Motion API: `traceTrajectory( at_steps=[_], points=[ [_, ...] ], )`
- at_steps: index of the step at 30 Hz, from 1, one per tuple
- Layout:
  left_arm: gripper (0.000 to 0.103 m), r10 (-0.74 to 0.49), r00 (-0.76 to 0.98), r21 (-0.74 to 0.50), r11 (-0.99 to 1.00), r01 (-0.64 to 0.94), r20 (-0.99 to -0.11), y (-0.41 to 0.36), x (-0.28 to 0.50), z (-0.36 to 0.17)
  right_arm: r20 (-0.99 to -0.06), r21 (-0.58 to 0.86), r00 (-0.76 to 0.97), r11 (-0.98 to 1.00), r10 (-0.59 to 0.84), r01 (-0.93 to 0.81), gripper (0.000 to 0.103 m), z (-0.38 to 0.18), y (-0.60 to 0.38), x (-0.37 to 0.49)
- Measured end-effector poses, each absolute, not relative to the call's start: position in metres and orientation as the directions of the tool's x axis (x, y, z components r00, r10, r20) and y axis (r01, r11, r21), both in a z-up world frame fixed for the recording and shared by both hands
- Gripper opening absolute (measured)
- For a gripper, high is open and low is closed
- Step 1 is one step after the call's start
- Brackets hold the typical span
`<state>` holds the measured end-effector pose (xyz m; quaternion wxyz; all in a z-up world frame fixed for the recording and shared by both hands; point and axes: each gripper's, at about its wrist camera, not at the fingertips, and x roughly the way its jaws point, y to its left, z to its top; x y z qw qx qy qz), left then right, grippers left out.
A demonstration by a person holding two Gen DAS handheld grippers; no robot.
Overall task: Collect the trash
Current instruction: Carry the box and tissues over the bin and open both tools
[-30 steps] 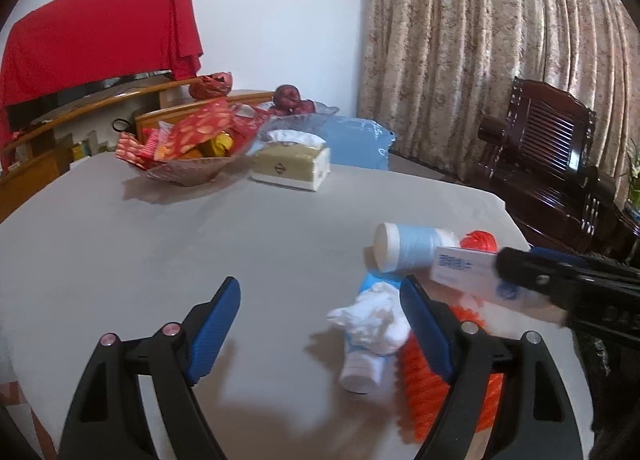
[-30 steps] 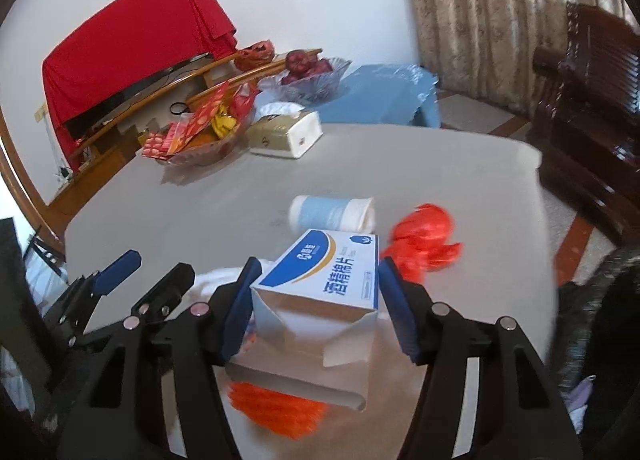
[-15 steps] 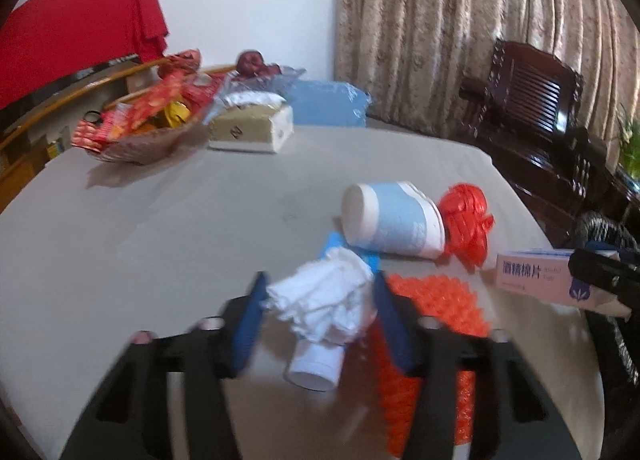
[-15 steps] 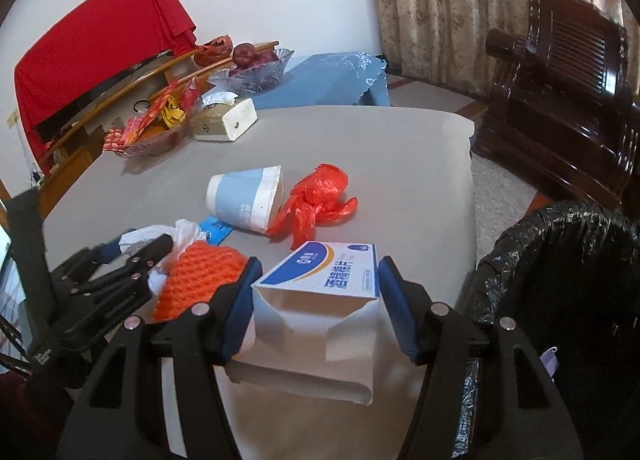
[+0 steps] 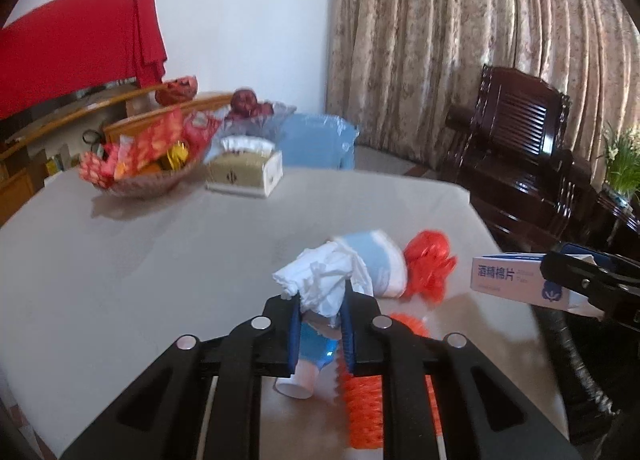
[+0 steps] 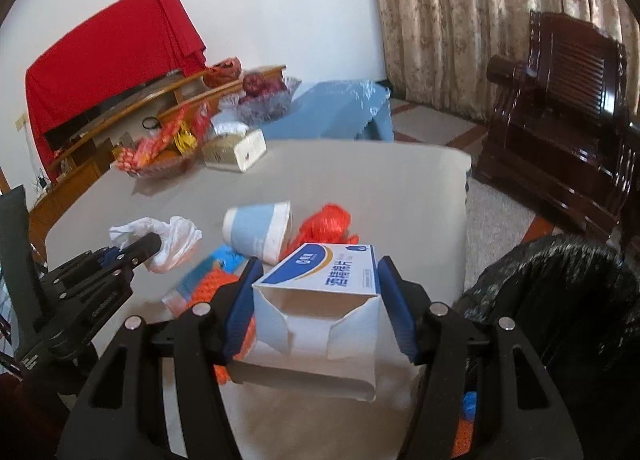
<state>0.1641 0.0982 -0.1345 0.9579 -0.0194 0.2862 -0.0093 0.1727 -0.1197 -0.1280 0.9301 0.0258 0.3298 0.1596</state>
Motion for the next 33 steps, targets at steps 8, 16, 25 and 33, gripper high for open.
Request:
traceTrajectory(
  at_steps=[8, 16, 25, 33],
  points=[
    [0.016, -0.077, 0.863, -0.044, 0.997, 0.063, -0.499, 0.067, 0.150, -0.095, -0.540, 0.138, 0.792, 0.958, 0.286, -0.252, 0.057, -0.092, -0.149, 0.146],
    [0.016, -0.178, 0.863, -0.049, 0.983, 0.176, -0.473, 0.013, 0.140, -0.078, -0.502, 0.123, 0.841, 0.979, 0.203, -0.162, 0.057, -0.073, -0.207, 0.113],
    [0.016, -0.345, 0.810, -0.060, 0.930, 0.361, -0.474, -0.075, 0.134, -0.076, -0.492, 0.101, 0.868, 0.995, 0.063, -0.015, 0.057, -0.070, -0.286, 0.075],
    [0.016, -0.456, 0.748, -0.070, 0.871, 0.487, -0.483, -0.153, 0.136, -0.088, -0.528, 0.097, 0.849, 0.990, -0.035, 0.101, 0.057, -0.093, -0.338, 0.059]
  ],
)
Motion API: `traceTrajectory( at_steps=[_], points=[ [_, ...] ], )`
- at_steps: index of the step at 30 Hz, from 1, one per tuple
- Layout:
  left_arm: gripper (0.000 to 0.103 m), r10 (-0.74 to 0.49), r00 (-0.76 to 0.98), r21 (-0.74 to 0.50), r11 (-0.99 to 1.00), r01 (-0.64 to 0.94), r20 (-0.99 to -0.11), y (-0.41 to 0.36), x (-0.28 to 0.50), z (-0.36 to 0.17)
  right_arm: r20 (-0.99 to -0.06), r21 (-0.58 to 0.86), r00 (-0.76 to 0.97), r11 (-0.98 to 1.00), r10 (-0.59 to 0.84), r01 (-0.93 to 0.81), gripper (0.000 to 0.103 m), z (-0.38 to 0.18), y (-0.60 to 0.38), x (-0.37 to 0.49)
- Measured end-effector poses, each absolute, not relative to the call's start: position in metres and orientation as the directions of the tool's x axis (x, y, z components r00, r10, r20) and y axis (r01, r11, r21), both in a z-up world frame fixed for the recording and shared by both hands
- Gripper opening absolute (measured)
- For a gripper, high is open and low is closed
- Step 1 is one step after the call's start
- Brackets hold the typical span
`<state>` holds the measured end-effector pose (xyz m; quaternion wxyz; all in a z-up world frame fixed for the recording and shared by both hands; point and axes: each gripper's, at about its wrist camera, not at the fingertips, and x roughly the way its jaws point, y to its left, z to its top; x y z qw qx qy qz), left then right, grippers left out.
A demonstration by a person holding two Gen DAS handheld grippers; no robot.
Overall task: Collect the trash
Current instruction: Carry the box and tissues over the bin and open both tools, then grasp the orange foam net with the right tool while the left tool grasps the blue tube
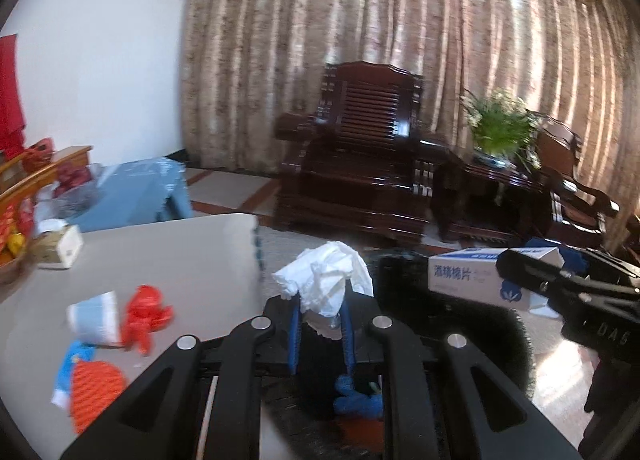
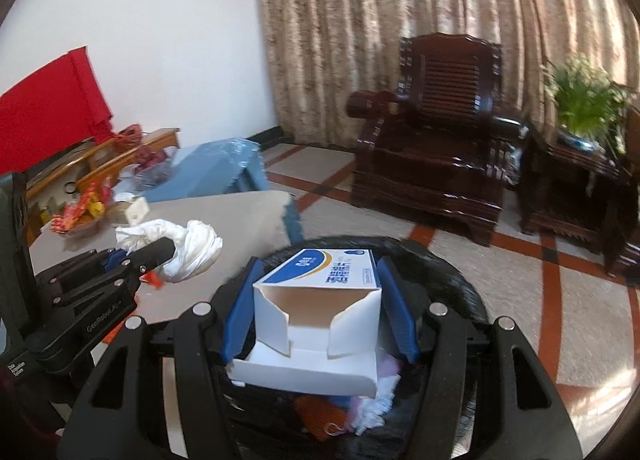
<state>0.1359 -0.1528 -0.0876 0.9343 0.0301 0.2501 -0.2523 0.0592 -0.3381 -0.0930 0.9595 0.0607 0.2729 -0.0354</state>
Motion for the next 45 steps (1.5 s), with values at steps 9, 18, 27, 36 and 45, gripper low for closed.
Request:
traceTrajectory(
  at_steps=[9, 18, 27, 36, 45],
  points=[
    [0.038, -0.516, 0.676, -0.088, 0.824, 0.560, -0.527, -0.200, 0.146, -0.110, -0.580, 0.095, 0.808, 0.976, -0.106, 0.196, 0.071, -0.122, -0.369, 0.055],
    [0.083, -0.500, 0.688, -0.086, 0.836, 0.542, -0.526, -0.169, 0.140, -0.110, -0.577, 0.139, 0.807, 0.959, -0.125, 0.248, 0.097, -0.127, -0.377, 0.046],
    [0.088, -0.403, 0.781, -0.071, 0.904, 0.423, -0.478, -0.103, 0.129, -0.084, -0.529, 0.176, 0.848, 0.972, -0.040, 0.155, 0.098, -0.106, -0.336, 0.053],
    [0.088, -0.212, 0.865, -0.051, 0.976, 0.213, -0.454, -0.004, 0.121, -0.070, -0.505, 0.174, 0.855, 0.984, 0.118, -0.033, 0.098, -0.090, -0.253, 0.082],
    [0.088, -0.052, 0.877, -0.011, 0.999, 0.053, -0.478, 0.069, 0.119, -0.088, -0.505, 0.180, 0.826, 0.967, 0.249, -0.181, 0.098, -0.101, -0.162, 0.114]
  ],
)
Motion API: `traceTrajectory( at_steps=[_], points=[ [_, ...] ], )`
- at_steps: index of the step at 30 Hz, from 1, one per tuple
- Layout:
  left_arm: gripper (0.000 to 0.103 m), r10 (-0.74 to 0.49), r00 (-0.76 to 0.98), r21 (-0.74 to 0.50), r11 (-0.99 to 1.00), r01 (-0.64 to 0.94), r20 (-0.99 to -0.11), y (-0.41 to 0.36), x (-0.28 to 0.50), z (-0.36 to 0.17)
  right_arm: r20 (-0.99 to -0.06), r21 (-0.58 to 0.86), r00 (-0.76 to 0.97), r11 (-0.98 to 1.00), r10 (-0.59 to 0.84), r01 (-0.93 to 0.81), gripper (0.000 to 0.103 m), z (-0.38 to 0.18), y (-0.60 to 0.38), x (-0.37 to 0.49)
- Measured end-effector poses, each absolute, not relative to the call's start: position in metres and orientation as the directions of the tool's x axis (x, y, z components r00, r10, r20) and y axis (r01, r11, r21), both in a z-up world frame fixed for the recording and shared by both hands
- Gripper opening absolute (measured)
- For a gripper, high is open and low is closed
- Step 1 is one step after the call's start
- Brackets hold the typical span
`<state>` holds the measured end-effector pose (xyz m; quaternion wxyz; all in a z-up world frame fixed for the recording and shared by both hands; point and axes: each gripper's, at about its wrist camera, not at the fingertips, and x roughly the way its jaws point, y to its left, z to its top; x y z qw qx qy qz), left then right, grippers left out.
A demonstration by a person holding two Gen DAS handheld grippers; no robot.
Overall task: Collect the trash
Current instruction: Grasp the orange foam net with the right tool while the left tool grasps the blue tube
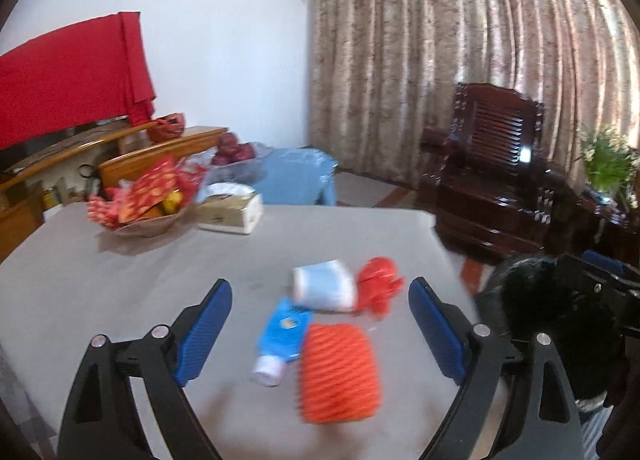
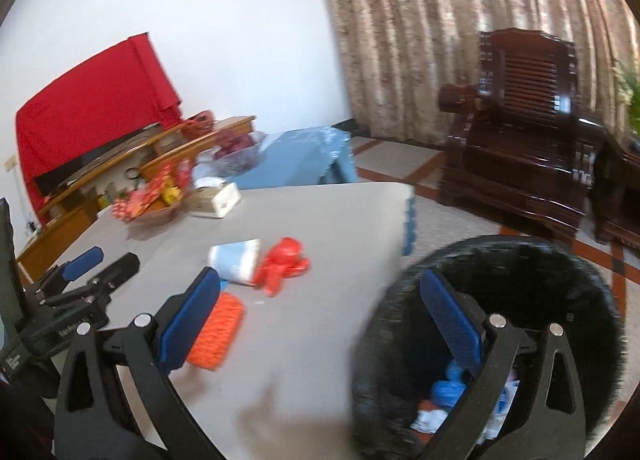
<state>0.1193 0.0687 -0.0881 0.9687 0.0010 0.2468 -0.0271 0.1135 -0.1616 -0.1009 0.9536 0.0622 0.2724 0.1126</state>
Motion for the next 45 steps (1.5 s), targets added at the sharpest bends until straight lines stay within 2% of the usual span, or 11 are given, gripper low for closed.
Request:
traceTrajectory(
  at_steps=[12, 30, 32, 33, 35, 36, 37, 39, 42, 45],
  points=[
    [0.088, 0.045, 0.835, -0.013, 0.998, -0.063, -0.549, 0.125, 0.131, -0.138, -0.590, 0.145, 0.761, 0.963, 0.269, -0.227, 0.098, -0.159, -0.082, 0.160],
    [0.088, 0.098, 0.811, -0.013, 0.992, -0.129, -0.577, 0.172, 0.139, -0.159, -0.722, 0.135, 0.618, 0.939, 0.311, -0.315, 0.097, -0.216, -0.014, 0.189],
    [0.088, 0.097, 0.809, -0.019, 0.991, -0.132, -0.579, 0.175, 0.141, -0.160, -0.733, 0.147, 0.597, 0.933, 0.326, -0.329, 0.087, -0.220, -0.011, 0.191],
    [0.088, 0.096, 0.809, -0.020, 0.991, -0.132, -0.580, 0.176, 0.142, -0.161, -0.740, 0.157, 0.580, 0.927, 0.339, -0.341, 0.076, -0.222, -0.010, 0.192],
    [0.088, 0.093, 0.808, -0.023, 0.991, -0.131, -0.582, 0.176, 0.143, -0.161, -0.742, 0.190, 0.553, 0.910, 0.379, -0.369, 0.067, -0.224, -0.008, 0.192],
    [0.088, 0.090, 0.807, -0.026, 0.991, -0.130, -0.584, 0.176, 0.144, -0.162, -0.739, 0.206, 0.540, 0.898, 0.403, -0.389, 0.057, -0.223, -0.007, 0.191],
    [0.088, 0.086, 0.806, -0.028, 0.992, -0.126, -0.585, 0.175, 0.146, -0.162, -0.737, 0.203, 0.540, 0.895, 0.406, -0.396, 0.050, -0.221, -0.006, 0.189],
    [0.087, 0.078, 0.805, -0.030, 0.993, -0.118, -0.588, 0.172, 0.148, -0.163, -0.732, 0.220, 0.530, 0.885, 0.428, -0.411, 0.041, -0.220, -0.008, 0.188],
    [0.087, 0.056, 0.803, -0.034, 0.995, -0.095, -0.594, 0.163, 0.154, -0.164, -0.727, 0.243, 0.526, 0.882, 0.441, -0.404, 0.035, -0.215, -0.016, 0.189],
    [0.087, 0.035, 0.798, -0.034, 0.997, -0.069, -0.602, 0.151, 0.161, -0.165, -0.712, 0.234, 0.561, 0.896, 0.422, -0.377, 0.035, -0.204, -0.034, 0.190]
  ],
)
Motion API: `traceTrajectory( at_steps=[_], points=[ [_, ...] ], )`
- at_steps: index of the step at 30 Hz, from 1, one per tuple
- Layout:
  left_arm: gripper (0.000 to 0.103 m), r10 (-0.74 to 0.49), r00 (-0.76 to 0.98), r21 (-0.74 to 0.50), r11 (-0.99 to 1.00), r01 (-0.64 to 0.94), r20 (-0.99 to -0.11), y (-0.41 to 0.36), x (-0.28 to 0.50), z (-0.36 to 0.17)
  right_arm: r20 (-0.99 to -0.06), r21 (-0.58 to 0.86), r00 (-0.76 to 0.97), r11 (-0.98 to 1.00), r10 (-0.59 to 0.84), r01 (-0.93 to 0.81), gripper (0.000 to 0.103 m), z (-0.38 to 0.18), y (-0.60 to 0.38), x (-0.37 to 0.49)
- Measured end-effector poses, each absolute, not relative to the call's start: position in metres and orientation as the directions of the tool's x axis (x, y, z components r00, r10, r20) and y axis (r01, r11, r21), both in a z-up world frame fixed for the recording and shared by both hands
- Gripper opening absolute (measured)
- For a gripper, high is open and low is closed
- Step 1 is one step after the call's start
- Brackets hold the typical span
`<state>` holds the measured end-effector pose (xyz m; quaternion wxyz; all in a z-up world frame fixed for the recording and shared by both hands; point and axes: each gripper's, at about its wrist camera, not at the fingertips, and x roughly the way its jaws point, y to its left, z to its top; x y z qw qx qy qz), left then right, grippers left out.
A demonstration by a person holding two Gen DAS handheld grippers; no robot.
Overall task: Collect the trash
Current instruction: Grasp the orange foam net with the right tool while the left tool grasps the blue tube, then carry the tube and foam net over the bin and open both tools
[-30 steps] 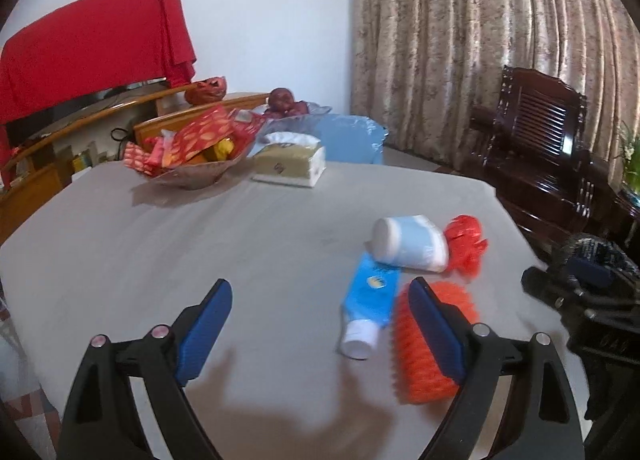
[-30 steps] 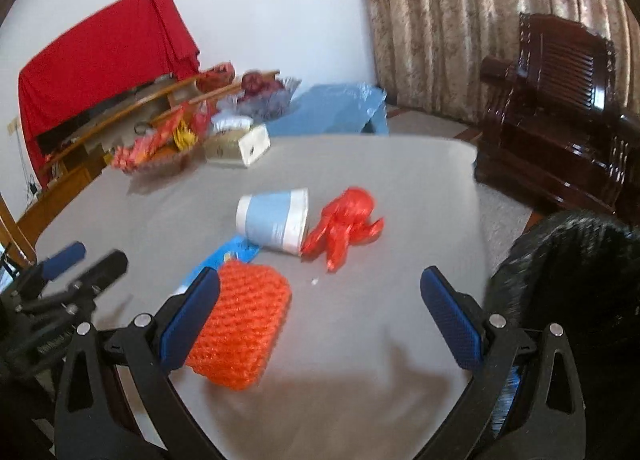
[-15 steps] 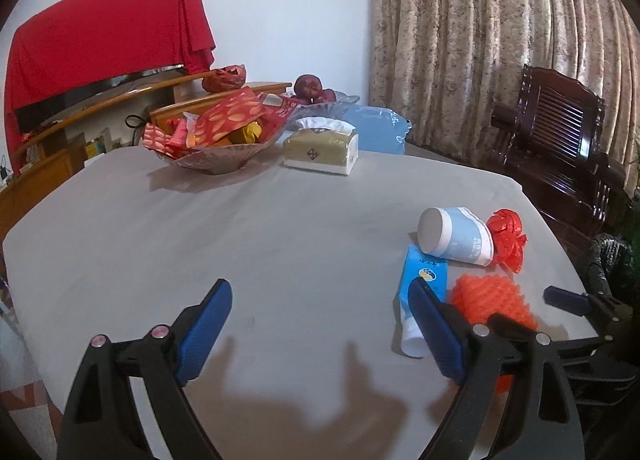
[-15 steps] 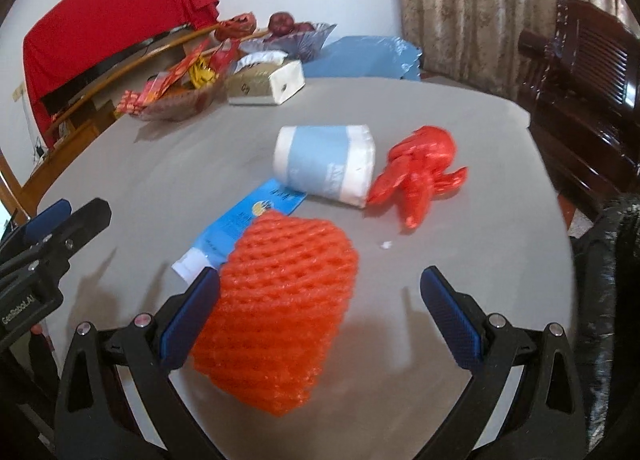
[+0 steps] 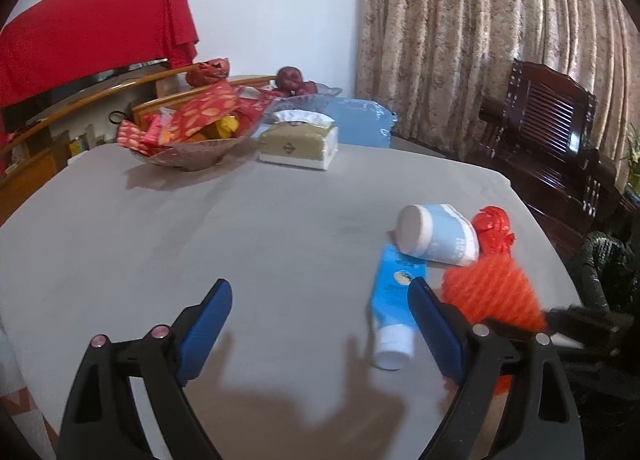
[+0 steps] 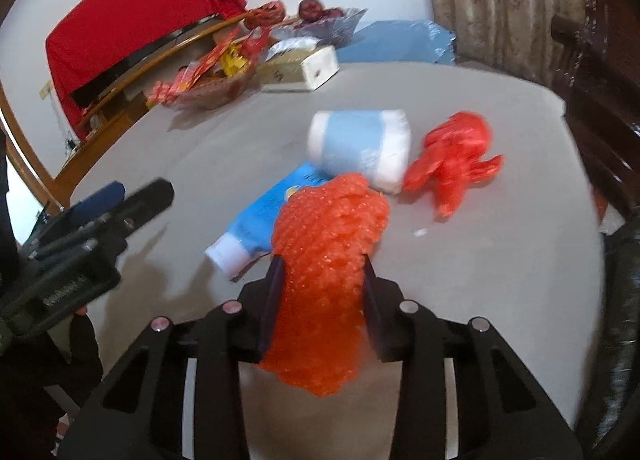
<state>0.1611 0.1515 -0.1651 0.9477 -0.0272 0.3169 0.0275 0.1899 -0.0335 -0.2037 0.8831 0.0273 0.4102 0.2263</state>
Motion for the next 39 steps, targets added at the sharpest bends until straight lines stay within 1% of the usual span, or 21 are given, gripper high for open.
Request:
traceTrajectory(
  at_steps=[7, 14, 16, 17, 19, 20, 21, 23, 24, 26, 27, 28, 31, 35, 37, 38, 39],
  points=[
    [0.087, -0.008, 0.773, -0.015, 1.000, -0.002, -0.634, 0.120, 0.179, -0.178, -0.687, 0.216, 0.639, 0.936, 0.347, -0.276, 0.035, -0.187, -0.084, 0.201],
    [0.087, -0.013, 0.728, 0.004, 1.000, 0.022, -0.686, 0.101, 0.190, -0.197, -0.688, 0.233, 0.643, 0.942, 0.336, -0.243, 0.035, -0.194, -0.101, 0.204],
    [0.084, -0.017, 0.707, 0.013, 0.999, 0.037, -0.707, 0.096, 0.194, -0.203, -0.691, 0.241, 0.637, 0.940, 0.342, -0.243, 0.035, -0.197, -0.100, 0.205],
    [0.079, -0.019, 0.695, 0.016, 0.999, 0.043, -0.719, 0.095, 0.196, -0.205, -0.692, 0.244, 0.634, 0.938, 0.346, -0.246, 0.035, -0.199, -0.098, 0.206],
    [0.066, -0.029, 0.668, 0.007, 0.999, 0.052, -0.744, 0.093, 0.201, -0.210, -0.693, 0.252, 0.628, 0.935, 0.355, -0.250, 0.035, -0.199, -0.097, 0.206],
    [0.052, -0.040, 0.653, -0.004, 0.998, 0.056, -0.757, 0.093, 0.203, -0.213, -0.693, 0.257, 0.625, 0.933, 0.359, -0.251, 0.035, -0.200, -0.097, 0.206],
    [0.044, -0.044, 0.642, -0.010, 0.998, 0.057, -0.765, 0.093, 0.205, -0.215, -0.693, 0.260, 0.624, 0.932, 0.362, -0.252, 0.035, -0.200, -0.096, 0.206],
    [0.043, -0.054, 0.643, -0.026, 0.998, 0.053, -0.764, 0.094, 0.205, -0.214, -0.694, 0.266, 0.620, 0.931, 0.366, -0.251, 0.035, -0.201, -0.097, 0.205],
    [0.040, -0.054, 0.647, -0.030, 0.998, 0.047, -0.760, 0.095, 0.204, -0.213, -0.694, 0.269, 0.620, 0.930, 0.367, -0.250, 0.035, -0.200, -0.098, 0.205],
    [0.022, -0.039, 0.665, -0.030, 0.999, 0.024, -0.746, 0.097, 0.201, -0.206, -0.691, 0.270, 0.622, 0.930, 0.368, -0.251, 0.035, -0.198, -0.100, 0.204],
    [0.017, -0.039, 0.668, -0.035, 0.999, 0.020, -0.743, 0.098, 0.200, -0.204, -0.689, 0.272, 0.624, 0.929, 0.370, -0.251, 0.035, -0.196, -0.101, 0.203],
    [0.016, -0.044, 0.674, -0.048, 0.999, 0.014, -0.737, 0.100, 0.198, -0.200, -0.684, 0.273, 0.627, 0.928, 0.372, -0.253, 0.035, -0.193, -0.103, 0.202],
    [0.014, -0.035, 0.688, -0.049, 0.999, -0.001, -0.725, 0.102, 0.194, -0.190, -0.672, 0.271, 0.639, 0.927, 0.374, -0.258, 0.035, -0.186, -0.105, 0.199],
    [0.013, -0.057, 0.674, -0.063, 0.998, 0.016, -0.736, 0.102, 0.192, -0.191, -0.666, 0.269, 0.647, 0.928, 0.372, -0.258, 0.035, -0.182, -0.108, 0.196],
    [0.025, -0.079, 0.664, -0.074, 0.997, 0.036, -0.744, 0.102, 0.191, -0.194, -0.669, 0.267, 0.645, 0.929, 0.369, -0.254, 0.035, -0.183, -0.109, 0.194],
    [0.042, -0.075, 0.667, -0.067, 0.997, 0.038, -0.741, 0.101, 0.190, -0.195, -0.673, 0.266, 0.642, 0.930, 0.367, -0.252, 0.035, -0.185, -0.110, 0.193],
    [0.055, -0.073, 0.669, -0.063, 0.997, 0.039, -0.739, 0.099, 0.188, -0.196, -0.675, 0.267, 0.640, 0.931, 0.366, -0.250, 0.035, -0.186, -0.111, 0.192]
  ],
)
